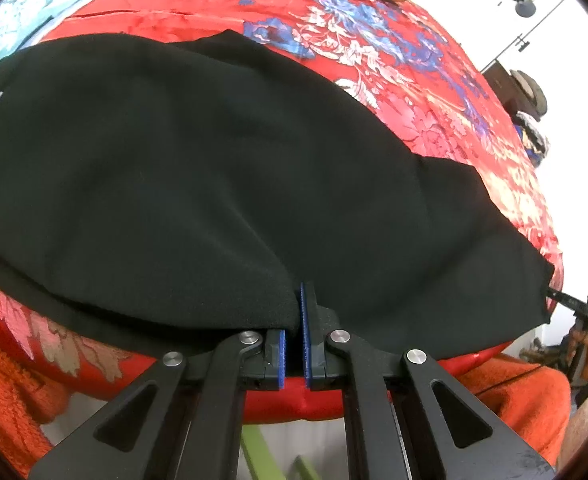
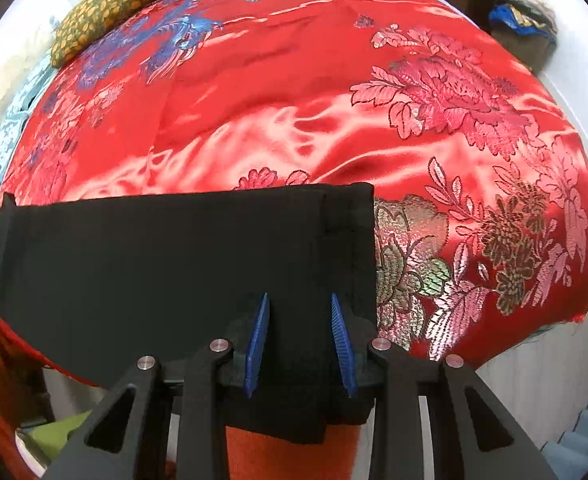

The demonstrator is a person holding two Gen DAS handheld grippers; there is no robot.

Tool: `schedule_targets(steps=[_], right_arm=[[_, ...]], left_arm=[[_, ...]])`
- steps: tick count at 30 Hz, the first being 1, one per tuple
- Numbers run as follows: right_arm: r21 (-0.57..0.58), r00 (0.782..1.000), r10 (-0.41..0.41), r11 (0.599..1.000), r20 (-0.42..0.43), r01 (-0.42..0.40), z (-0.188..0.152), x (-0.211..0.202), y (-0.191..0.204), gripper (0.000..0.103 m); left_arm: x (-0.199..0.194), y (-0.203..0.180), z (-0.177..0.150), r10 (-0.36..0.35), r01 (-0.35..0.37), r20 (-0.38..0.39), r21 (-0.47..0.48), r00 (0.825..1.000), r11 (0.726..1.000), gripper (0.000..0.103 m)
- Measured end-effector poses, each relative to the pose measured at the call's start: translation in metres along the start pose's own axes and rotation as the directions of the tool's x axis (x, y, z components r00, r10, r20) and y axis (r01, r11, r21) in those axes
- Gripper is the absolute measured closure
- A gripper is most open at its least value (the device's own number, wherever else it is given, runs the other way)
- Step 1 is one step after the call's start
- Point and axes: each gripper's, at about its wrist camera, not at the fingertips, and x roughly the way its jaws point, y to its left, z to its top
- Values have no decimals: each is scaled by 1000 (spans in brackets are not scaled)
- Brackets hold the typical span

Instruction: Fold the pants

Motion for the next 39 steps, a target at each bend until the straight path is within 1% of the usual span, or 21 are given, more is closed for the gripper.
schedule_targets(steps=[1,2,3,5,8,11,15,19,24,28,32,34,35,36,37,38,39], right_arm=[[-7,1000,-1,1000,-4,1,0,0,1,76],[-22,1000,-15,1000,-9,15,0,-1,3,86],[-49,999,-44,998,-10,44,-1,-3,6,89],[-72,997,-79,994,6,79,0,-9,12,90],[-104,988,-145,983,59,150,-2,-22,24,91],[-95,977,-191,975,98,200,-4,-26,28,91],[-52,973,-212,975,97,217,-5,-22,21,91],[-10,973,-205,978,103,207,-6,-21,18,91],[14,976,-194,981,102,193,-9,-18,11,91],[24,971,-212,977,110,210,-9,-19,10,91],[40,976,-204,979,72,201,-8,-10,4,91],[56,978,-200,979,64,196,-7,-7,1,88],[65,976,-206,977,66,202,-6,-7,0,82],[76,976,-204,977,75,199,-7,-9,-2,73],[86,975,-209,976,80,202,-8,-11,-3,67],[99,972,-220,972,87,211,-10,-14,-6,57],[116,969,-228,969,98,216,-13,-18,-9,54]], left_arm=[[0,0,0,-2,2,0,-1,1000,1000,98],[0,1,-1,-4,4,0,-2,1000,1000,98],[0,1,-1,-6,6,0,-2,1000,1000,99],[-1,1,-1,-14,14,-1,-6,1000,1000,98],[-2,0,-2,-23,23,-2,-11,1000,1000,98],[-2,-2,-4,-30,30,-7,-8,1000,1000,98],[-3,-4,-5,-37,37,-10,-2,999,999,97],[-4,-5,-6,-37,37,-10,4,999,999,97],[-1,-7,-7,-29,30,-18,4,999,1000,97],[-4,-12,-6,-33,34,-12,17,999,999,97],[4,-13,-9,-16,17,-30,33,999,999,96],[6,-12,-10,-15,16,-35,31,999,999,95],[5,-12,-10,-16,17,-36,29,999,999,94],[5,-12,-10,-18,19,-37,27,999,999,94],[4,-11,-11,-19,20,-37,26,999,999,94],[3,-11,-11,-21,22,-36,24,999,999,94],[3,-10,-12,-23,24,-35,22,999,999,94]])
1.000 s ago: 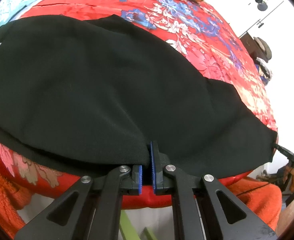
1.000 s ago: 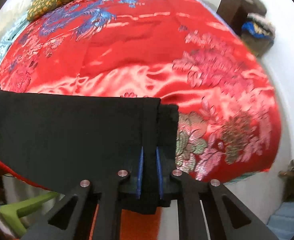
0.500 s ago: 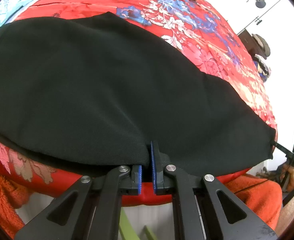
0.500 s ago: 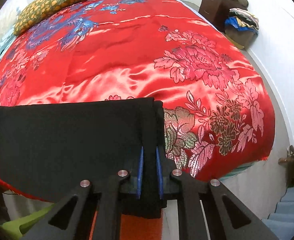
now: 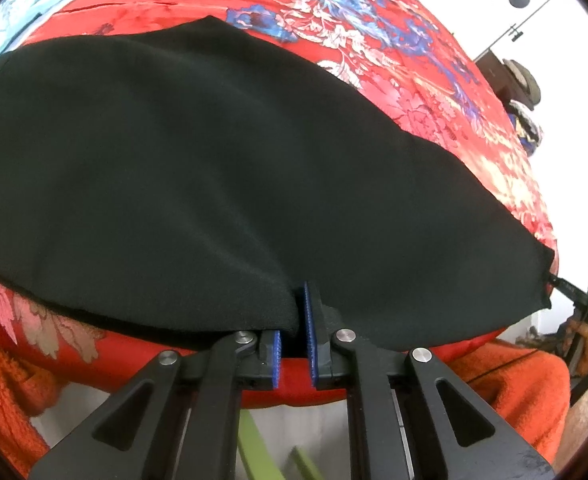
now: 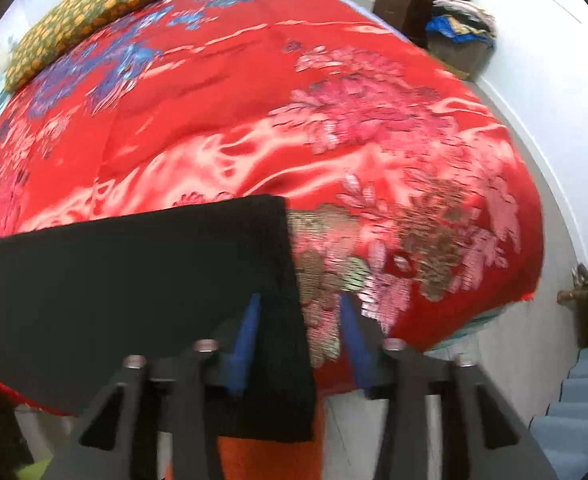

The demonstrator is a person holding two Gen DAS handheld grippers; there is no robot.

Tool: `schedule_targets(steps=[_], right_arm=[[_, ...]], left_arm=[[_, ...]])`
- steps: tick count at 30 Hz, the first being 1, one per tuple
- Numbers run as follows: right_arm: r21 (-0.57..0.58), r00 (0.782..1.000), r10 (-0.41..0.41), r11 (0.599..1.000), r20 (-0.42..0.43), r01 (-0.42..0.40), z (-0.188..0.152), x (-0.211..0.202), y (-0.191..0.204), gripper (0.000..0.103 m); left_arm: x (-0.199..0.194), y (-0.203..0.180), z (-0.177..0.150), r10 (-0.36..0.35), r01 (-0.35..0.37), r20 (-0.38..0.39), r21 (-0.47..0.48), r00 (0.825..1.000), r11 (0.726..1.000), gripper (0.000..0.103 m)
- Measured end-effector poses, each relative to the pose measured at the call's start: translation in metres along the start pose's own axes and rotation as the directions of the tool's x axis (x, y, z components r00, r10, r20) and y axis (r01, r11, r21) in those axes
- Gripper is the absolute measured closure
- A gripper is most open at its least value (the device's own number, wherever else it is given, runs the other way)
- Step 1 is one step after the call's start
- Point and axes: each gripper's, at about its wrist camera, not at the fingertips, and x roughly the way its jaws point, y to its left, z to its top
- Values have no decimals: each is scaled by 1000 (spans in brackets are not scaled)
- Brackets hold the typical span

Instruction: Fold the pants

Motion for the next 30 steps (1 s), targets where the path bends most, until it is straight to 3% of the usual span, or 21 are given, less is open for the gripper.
schedule_targets(steps=[4,8,12,16,18,21,24,26,30], right_arm=[[63,998,-55,997,42,52,-8,-21,-14,53],[83,982,-103,992,160,91,-15,-62,-2,38],[51,951,-62,997,302,49,-28,-107,47,20],[-2,919,48,999,392,-51,-46,-135,113,14],[-28,906,105,994,410,-102,-55,-140,146,7],[-66,891,184,983,416,-173,-71,-138,193,7],[-63,883,238,970,404,-233,-89,-126,227,7],[-70,886,270,962,378,-263,-100,-116,248,7],[-184,902,289,953,321,-240,-106,-101,280,7]], left_arm=[[-2,0,-3,-7,7,11,1,1000,1000,95],[-3,3,-4,-19,19,5,-8,1000,1000,95],[-6,7,-5,-22,22,1,-21,1000,1000,89],[-16,11,-12,-33,33,-6,-17,999,999,86],[-27,15,-18,-18,18,-12,-17,1000,1000,74],[-49,20,-33,-7,7,-6,-20,1000,1000,54],[-72,23,-46,-22,23,31,-25,999,999,49],[-87,25,-36,-9,10,97,-16,995,1000,46],[-104,34,6,78,-80,252,0,965,997,21]])
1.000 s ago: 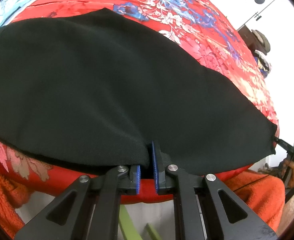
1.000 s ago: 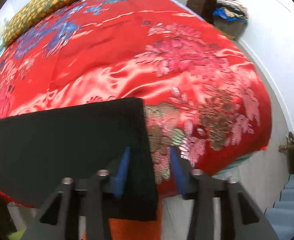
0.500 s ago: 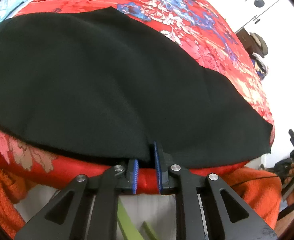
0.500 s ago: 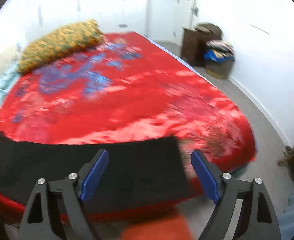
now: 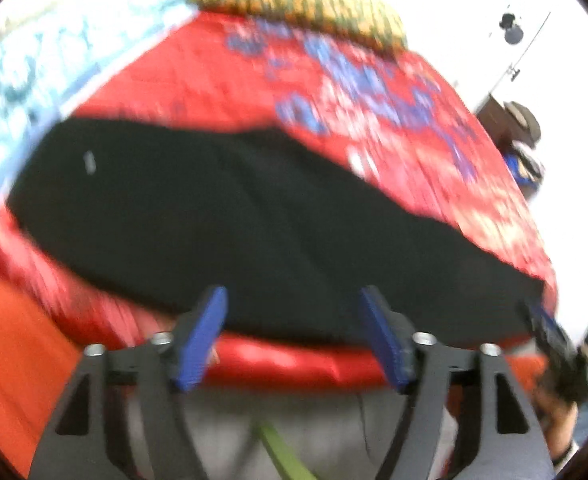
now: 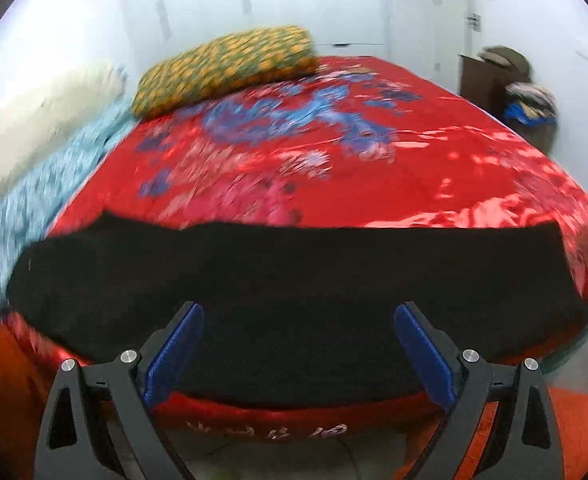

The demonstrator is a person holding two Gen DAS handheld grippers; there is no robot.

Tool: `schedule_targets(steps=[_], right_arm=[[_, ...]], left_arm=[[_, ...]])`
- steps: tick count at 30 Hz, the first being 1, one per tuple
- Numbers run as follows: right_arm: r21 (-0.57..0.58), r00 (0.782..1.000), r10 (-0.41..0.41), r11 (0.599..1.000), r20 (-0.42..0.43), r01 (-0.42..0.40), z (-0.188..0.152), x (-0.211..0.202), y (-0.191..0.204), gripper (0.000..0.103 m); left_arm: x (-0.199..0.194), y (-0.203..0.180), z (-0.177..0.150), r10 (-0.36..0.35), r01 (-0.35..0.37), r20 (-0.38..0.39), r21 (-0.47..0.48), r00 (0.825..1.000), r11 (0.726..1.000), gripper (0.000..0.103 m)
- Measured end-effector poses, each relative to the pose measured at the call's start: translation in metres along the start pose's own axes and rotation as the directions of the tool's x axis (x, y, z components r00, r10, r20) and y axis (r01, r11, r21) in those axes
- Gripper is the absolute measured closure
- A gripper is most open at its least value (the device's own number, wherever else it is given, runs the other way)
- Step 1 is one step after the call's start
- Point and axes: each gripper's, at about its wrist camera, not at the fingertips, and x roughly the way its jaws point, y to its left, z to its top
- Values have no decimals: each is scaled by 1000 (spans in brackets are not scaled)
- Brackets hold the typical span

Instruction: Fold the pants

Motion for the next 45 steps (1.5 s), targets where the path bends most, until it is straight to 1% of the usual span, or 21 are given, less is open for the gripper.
schedule_targets(steps=[3,6,7,9,10,12,13,15,17,20,21,23,24,28,29,31,33,36,39,42,45], right_arm=[[-11,1000,-6,1000,-20,6,-2,11,6,7],[-4,998,-21,1000,-57,21,-5,26,3,7],[-3,997,-21,1000,-74,21,-6,31,3,7],[-8,993,-35,999,-112,34,-8,42,3,7],[-9,991,-39,999,-126,38,-9,45,2,7],[-10,986,-42,999,-164,41,-14,52,-1,7],[-13,982,-45,999,-184,44,-17,56,-2,7],[-15,974,-50,999,-223,48,-22,64,-4,7],[-13,971,-49,999,-235,48,-23,68,-6,7],[-7,975,-41,999,-219,40,-22,66,-7,7],[-7,977,-37,999,-209,36,-21,64,-7,7],[-14,981,-37,999,-191,35,-19,60,-7,7],[-17,983,-38,999,-182,36,-18,58,-6,7],[-22,975,-51,999,-217,47,-22,65,-5,7],[-30,968,-63,998,-242,58,-26,70,-5,3],[-37,961,-77,997,-267,70,-33,75,-6,0],[-38,963,-77,997,-258,69,-36,75,-7,0],[-35,964,-75,997,-256,68,-37,74,-8,0],[-37,964,-86,996,-252,79,-38,75,-7,0],[-36,965,-94,996,-247,87,-39,75,-5,0],[-33,965,-89,996,-248,84,-38,75,-6,0]], left_arm=[[30,9,31,79,-80,12,61,997,995,21],[70,24,40,141,-136,-55,92,988,987,22],[83,31,35,175,-164,-102,102,979,981,23],[106,50,13,244,-217,-242,131,939,967,26],[99,49,6,240,-209,-206,163,949,964,26],[83,44,-8,307,-253,-220,240,926,937,24],[76,44,-13,306,-252,-224,241,925,937,21],[67,52,-25,278,-235,-259,185,925,954,20],[57,59,-28,232,-216,-262,89,937,972,21],[41,56,-6,209,-202,-129,65,969,977,20],[39,54,5,221,-215,-88,74,971,974,14],[42,56,26,238,-234,-33,80,971,969,7],[49,62,35,251,-249,-27,78,968,965,7],[87,100,42,338,-338,-108,21,935,941,8],[95,112,37,347,-351,-142,-3,927,936,8],[96,118,36,328,-333,-122,-19,937,943,8],[92,112,37,325,-328,-108,-12,940,945,7],[83,109,30,288,-291,-82,-24,954,956,8],[73,91,31,181,-183,-39,-29,983,983,8],[65,55,25,108,-108,8,98,994,989,8],[62,14,12,43,-51,35,268,998,962,7]])
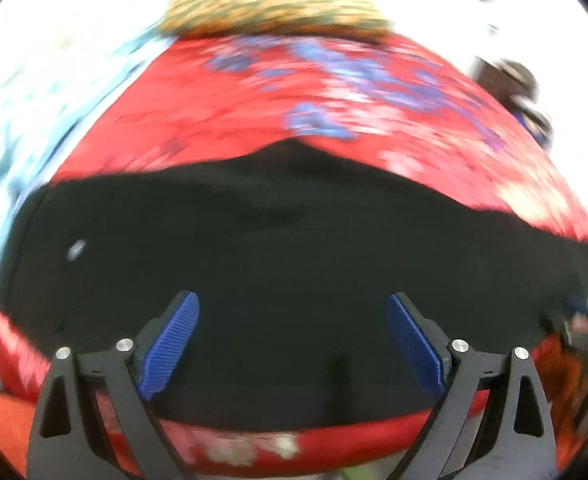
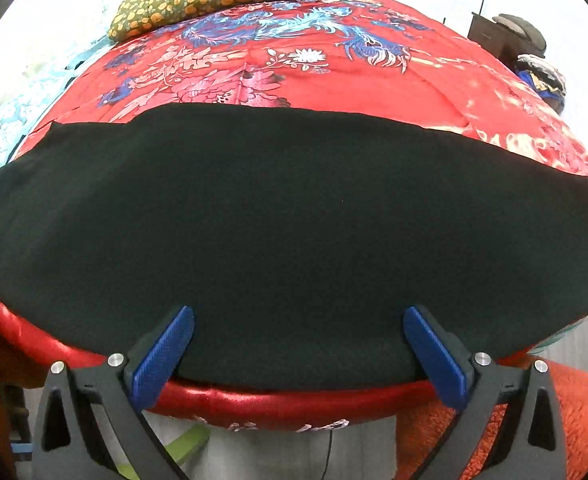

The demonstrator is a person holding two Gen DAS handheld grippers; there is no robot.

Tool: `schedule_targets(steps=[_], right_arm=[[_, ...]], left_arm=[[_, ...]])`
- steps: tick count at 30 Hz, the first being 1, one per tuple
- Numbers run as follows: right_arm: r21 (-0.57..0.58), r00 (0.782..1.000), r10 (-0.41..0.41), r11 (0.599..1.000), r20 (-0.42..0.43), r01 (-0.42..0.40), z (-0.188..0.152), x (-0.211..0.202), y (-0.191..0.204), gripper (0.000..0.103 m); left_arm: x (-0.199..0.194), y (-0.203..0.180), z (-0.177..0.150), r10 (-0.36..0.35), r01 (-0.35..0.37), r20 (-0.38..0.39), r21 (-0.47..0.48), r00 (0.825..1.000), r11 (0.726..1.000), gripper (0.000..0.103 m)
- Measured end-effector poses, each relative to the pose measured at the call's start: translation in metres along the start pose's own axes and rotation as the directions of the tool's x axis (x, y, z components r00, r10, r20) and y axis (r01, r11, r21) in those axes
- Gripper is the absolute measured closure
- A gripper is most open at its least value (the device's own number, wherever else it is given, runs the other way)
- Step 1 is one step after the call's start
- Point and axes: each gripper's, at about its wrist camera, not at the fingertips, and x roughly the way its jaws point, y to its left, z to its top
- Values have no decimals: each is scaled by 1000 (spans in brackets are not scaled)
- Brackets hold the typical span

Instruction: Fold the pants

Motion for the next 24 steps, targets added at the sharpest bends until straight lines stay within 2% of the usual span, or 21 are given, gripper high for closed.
schedule_targets(steps=[3,4,6,7,8,10,12,15,19,21,24], right_arm=[[1,1000,2,1000,4,-2,-1,0,-1,0],[1,1000,3,1000,6,-3,-1,0,-1,0],[1,1000,4,1000,13,-4,-2,-1,-1,0],[1,1000,6,1000,17,-6,-2,-1,-1,0],[0,1000,7,1000,21,-7,-3,-1,-1,0],[-1,1000,8,1000,27,-8,-3,-1,-1,0],[-1,1000,12,1000,26,-12,-3,-1,-1,0],[0,999,26,1000,28,-26,1,-4,-3,0],[6,996,43,999,76,-43,4,-14,-9,0],[12,993,46,999,106,-48,5,-20,-14,0],[45,989,64,997,134,-70,7,-27,-25,0]], left_arm=[[9,-27,-7,-1,5,-32,117,999,993,8],[17,-31,-10,20,-12,-61,135,998,991,8],[40,-31,-16,117,-93,-149,155,982,983,6],[50,-27,-20,135,-109,-184,145,974,983,5],[50,-20,-19,101,-85,-177,97,979,992,4],[49,-13,-13,114,-105,-179,55,977,993,4],[47,-8,-11,94,-92,-171,24,981,996,6],[32,-5,-6,36,-40,-112,-39,993,998,6],[16,-17,0,21,-21,-15,-17,1000,1000,6],[16,-20,3,32,-32,-3,2,999,999,6],[22,-28,5,42,-42,-31,1,999,999,6]])
